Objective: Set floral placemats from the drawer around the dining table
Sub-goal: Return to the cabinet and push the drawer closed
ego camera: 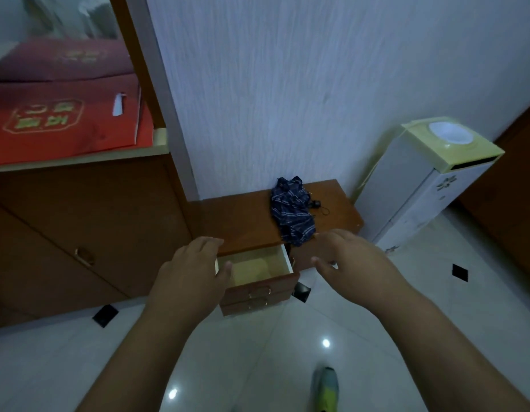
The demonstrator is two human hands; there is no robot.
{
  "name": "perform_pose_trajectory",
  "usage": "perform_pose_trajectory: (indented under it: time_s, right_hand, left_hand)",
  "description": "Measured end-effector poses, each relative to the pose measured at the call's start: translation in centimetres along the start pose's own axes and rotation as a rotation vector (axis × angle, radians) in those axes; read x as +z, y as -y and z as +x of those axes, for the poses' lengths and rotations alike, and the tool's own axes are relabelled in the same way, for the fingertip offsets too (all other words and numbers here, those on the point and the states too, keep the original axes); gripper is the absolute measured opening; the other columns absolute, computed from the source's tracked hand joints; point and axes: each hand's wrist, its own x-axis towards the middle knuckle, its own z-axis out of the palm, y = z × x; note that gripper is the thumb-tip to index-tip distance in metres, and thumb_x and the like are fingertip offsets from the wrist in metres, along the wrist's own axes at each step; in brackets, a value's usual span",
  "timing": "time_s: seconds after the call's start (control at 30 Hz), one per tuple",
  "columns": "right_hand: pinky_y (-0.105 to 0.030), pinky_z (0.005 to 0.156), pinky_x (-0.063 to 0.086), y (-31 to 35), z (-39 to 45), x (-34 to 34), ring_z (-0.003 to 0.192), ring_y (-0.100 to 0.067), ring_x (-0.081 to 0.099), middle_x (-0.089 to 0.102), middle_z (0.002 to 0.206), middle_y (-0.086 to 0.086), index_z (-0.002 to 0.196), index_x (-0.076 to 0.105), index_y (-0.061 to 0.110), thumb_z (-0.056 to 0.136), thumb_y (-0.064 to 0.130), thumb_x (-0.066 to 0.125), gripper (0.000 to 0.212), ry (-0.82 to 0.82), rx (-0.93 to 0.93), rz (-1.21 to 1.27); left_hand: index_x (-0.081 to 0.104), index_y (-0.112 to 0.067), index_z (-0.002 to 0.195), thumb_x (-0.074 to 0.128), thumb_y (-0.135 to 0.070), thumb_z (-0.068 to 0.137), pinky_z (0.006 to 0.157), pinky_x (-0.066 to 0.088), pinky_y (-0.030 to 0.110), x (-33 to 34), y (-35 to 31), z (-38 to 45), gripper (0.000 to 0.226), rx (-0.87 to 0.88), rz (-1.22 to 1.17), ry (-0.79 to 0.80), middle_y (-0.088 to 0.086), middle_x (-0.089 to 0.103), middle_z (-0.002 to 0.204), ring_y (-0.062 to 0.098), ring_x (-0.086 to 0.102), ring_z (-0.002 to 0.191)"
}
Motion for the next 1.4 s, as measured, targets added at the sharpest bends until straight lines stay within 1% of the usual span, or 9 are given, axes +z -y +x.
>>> perform_pose_trajectory:
  time_s: [0.3, 0.57, 0.8, 0.97, 1.1, 1.2, 1.27, 1.33, 1.4]
  right_hand:
    - [-0.04, 0.098, 0.046, -5.4, 10.2, 2.2, 0.126, -0.02, 0.051, 0.05, 0.143, 0.007, 0.144, 0.046, 0.029, 0.096, 0.052, 0.051, 0.053, 0.055, -0.149, -0.039]
    - [-0.04, 0.098, 0.047, -7.2, 15.8, 7.6, 0.124, -0.02, 0.051, 0.052, 0.142, 0.005, 0.143, 0.048, 0.027, 0.096, 0.05, 0.052, 0.053, 0.072, -0.161, -0.007]
    - [-0.037, 0.096, 0.047, -7.7, 18.6, 16.1, 0.125, -0.022, 0.05, 0.05, 0.144, 0.006, 0.141, 0.052, 0.027, 0.096, 0.049, 0.05, 0.049, 0.089, -0.146, 0.013]
    - [-0.044, 0.093, 0.051, -9.0, 20.2, 24.2, 0.116, -0.025, 0.055, 0.056, 0.131, -0.002, 0.137, 0.054, 0.022, 0.094, 0.045, 0.058, 0.049, 0.182, -0.083, 0.135]
    - [-0.036, 0.1, 0.049, -10.3, 21.0, 31.9, 0.116, -0.017, 0.056, 0.054, 0.134, 0.0, 0.141, 0.051, 0.022, 0.093, 0.039, 0.064, 0.053, 0.328, 0.179, 0.505]
    - [-0.041, 0.107, 0.045, -11.6, 20.9, 37.7, 0.118, -0.017, 0.057, 0.059, 0.13, 0.003, 0.124, 0.061, 0.024, 0.094, 0.038, 0.064, 0.034, 0.433, 0.528, 0.921]
    - [-0.045, 0.108, 0.046, -12.8, 20.6, 41.5, 0.116, -0.023, 0.06, 0.062, 0.127, -0.005, 0.112, 0.064, 0.022, 0.096, 0.033, 0.062, 0.02, 0.453, 0.755, 1.21]
    - [-0.047, 0.108, 0.045, -14.2, 20.3, 44.8, 0.116, -0.03, 0.062, 0.061, 0.129, -0.011, 0.119, 0.062, 0.013, 0.098, 0.03, 0.058, 0.027, 0.458, 0.944, 1.503]
    - [-0.047, 0.11, 0.043, -15.2, 20.1, 47.4, 0.122, -0.035, 0.058, 0.056, 0.137, -0.018, 0.126, 0.058, 0.003, 0.097, 0.03, 0.053, 0.039, 0.437, 1.061, 1.76]
  left_hand:
    - [0.042, -0.028, 0.147, 0.051, -0.046, 0.099, 0.099, 0.046, 0.043, 4.6, -2.6, 6.1, 0.052, -0.148, -0.007, -0.037, -0.007, 0.046, 0.15, 0.02, 0.047, 0.132]
    - [0.041, -0.029, 0.149, 0.046, -0.047, 0.101, 0.105, 0.043, 0.042, 10.6, -3.3, 11.3, 0.052, -0.162, -0.034, 0.009, -0.008, 0.044, 0.151, 0.019, 0.044, 0.135]
    - [0.044, -0.027, 0.148, 0.045, -0.045, 0.101, 0.104, 0.045, 0.04, 16.5, 0.3, 14.9, 0.05, -0.105, -0.045, 0.038, -0.009, 0.046, 0.149, 0.016, 0.046, 0.133]
    - [0.049, -0.025, 0.145, 0.049, -0.041, 0.099, 0.105, 0.046, 0.042, 23.6, 4.5, 16.2, 0.048, -0.15, -0.171, 0.027, -0.007, 0.049, 0.146, 0.019, 0.049, 0.13]
    - [0.049, -0.029, 0.146, 0.052, -0.034, 0.102, 0.1, 0.037, 0.026, 31.1, 7.2, 15.2, 0.044, -0.393, -0.527, 0.063, -0.011, 0.048, 0.138, 0.006, 0.046, 0.124]
    - [0.056, -0.03, 0.138, 0.056, -0.032, 0.102, 0.104, 0.047, 0.035, 37.7, 8.8, 13.8, 0.036, -0.77, -1.031, 0.017, -0.006, 0.058, 0.137, 0.01, 0.056, 0.12]
    - [0.057, -0.02, 0.137, 0.056, -0.028, 0.102, 0.102, 0.05, 0.039, 41.9, 10.0, 13.2, 0.035, -1.015, -1.476, -0.046, 0.003, 0.062, 0.133, 0.019, 0.061, 0.119]
    - [0.051, -0.01, 0.144, 0.052, -0.032, 0.103, 0.105, 0.046, 0.042, 45.4, 10.9, 12.9, 0.046, -1.168, -1.912, -0.083, 0.01, 0.058, 0.14, 0.027, 0.058, 0.126]
    - [0.045, -0.004, 0.147, 0.051, -0.038, 0.102, 0.114, 0.039, 0.046, 48.1, 11.7, 12.8, 0.057, -1.238, -2.178, -0.121, 0.016, 0.053, 0.146, 0.031, 0.052, 0.133]
